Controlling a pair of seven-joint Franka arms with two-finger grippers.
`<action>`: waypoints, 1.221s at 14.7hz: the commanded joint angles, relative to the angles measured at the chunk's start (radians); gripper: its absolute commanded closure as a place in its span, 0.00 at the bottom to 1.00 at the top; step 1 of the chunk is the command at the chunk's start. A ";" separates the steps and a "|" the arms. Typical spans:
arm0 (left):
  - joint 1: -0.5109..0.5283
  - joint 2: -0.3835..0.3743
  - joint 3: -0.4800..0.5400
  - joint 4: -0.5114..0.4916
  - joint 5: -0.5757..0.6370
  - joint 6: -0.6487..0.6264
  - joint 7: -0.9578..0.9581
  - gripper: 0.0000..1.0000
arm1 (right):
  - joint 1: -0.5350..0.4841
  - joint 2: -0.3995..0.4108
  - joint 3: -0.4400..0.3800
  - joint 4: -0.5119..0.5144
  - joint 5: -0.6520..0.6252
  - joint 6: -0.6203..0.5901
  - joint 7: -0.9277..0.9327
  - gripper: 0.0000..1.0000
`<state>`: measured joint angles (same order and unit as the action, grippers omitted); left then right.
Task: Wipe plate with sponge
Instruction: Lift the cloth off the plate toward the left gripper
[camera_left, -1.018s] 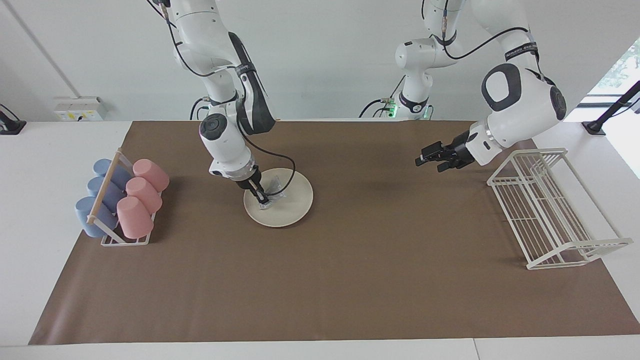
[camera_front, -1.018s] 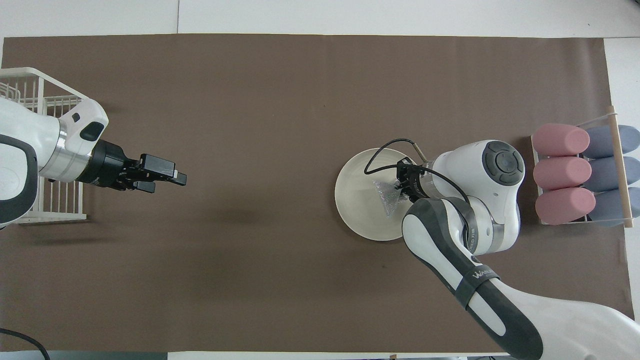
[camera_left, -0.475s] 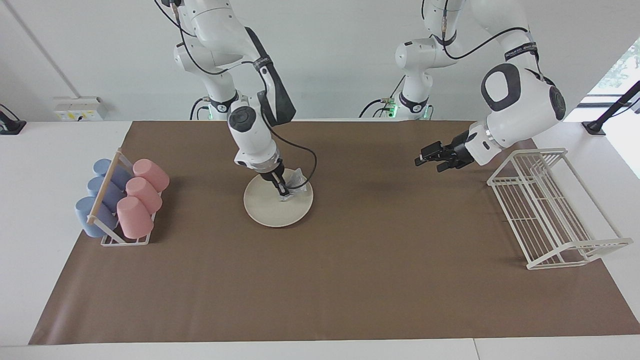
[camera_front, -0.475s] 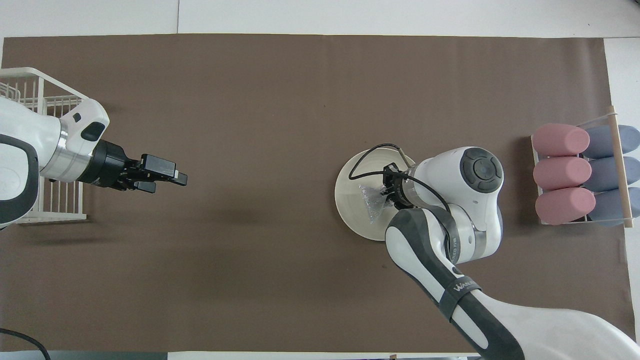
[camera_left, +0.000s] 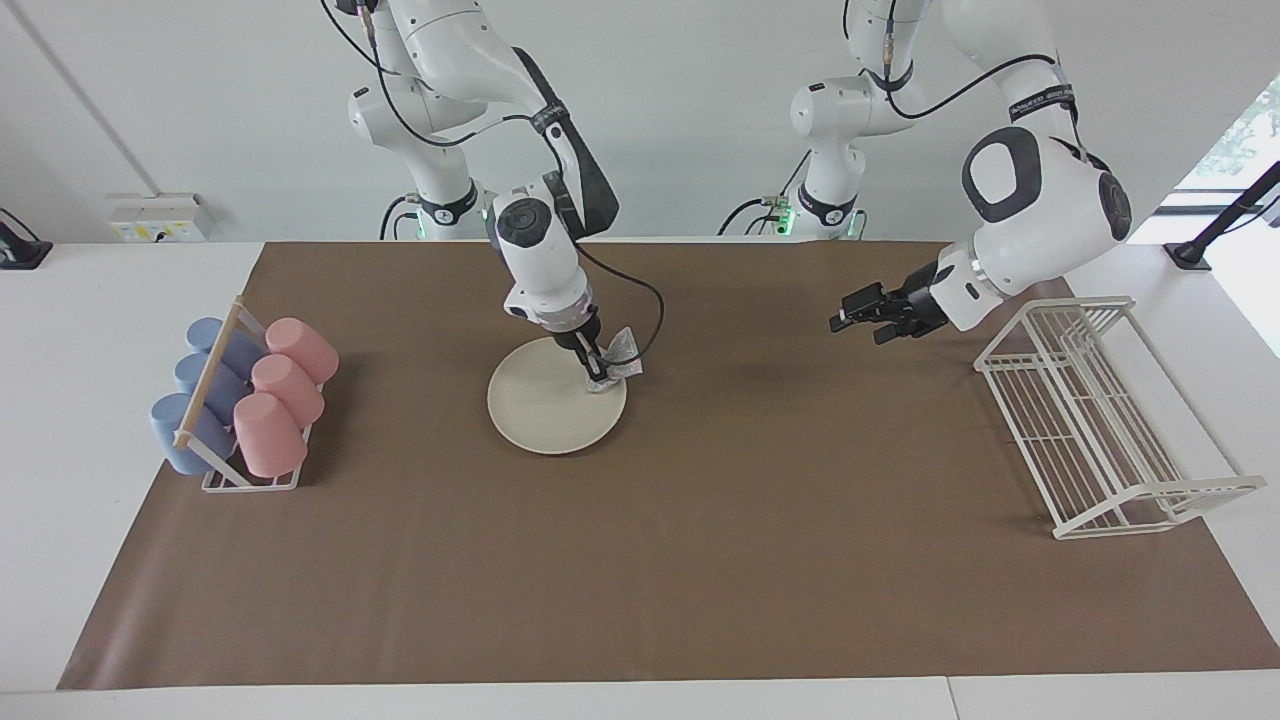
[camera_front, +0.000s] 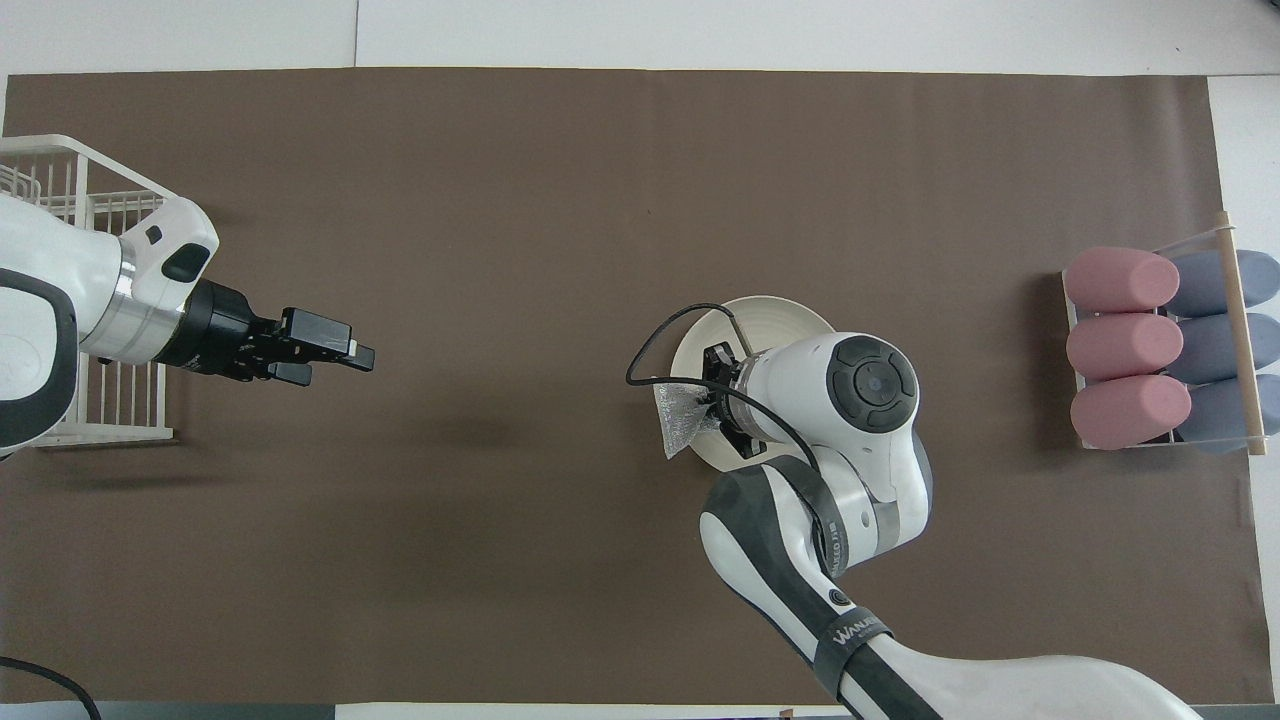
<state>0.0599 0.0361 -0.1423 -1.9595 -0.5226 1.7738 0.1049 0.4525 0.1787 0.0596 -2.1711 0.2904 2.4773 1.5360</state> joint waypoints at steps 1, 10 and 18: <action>0.003 -0.025 -0.003 -0.025 0.018 0.018 -0.016 0.00 | -0.003 -0.030 0.008 0.107 0.018 -0.113 0.116 1.00; 0.035 -0.105 0.001 -0.185 -0.466 -0.062 0.208 0.00 | 0.119 0.024 0.009 0.497 -0.165 -0.429 0.510 1.00; 0.043 -0.120 0.001 -0.288 -0.827 -0.149 0.378 0.00 | 0.235 0.074 0.009 0.651 -0.257 -0.517 0.702 1.00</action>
<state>0.0893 -0.0445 -0.1418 -2.2162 -1.2902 1.6516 0.4683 0.6745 0.2307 0.0687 -1.5557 0.0646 1.9814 2.2045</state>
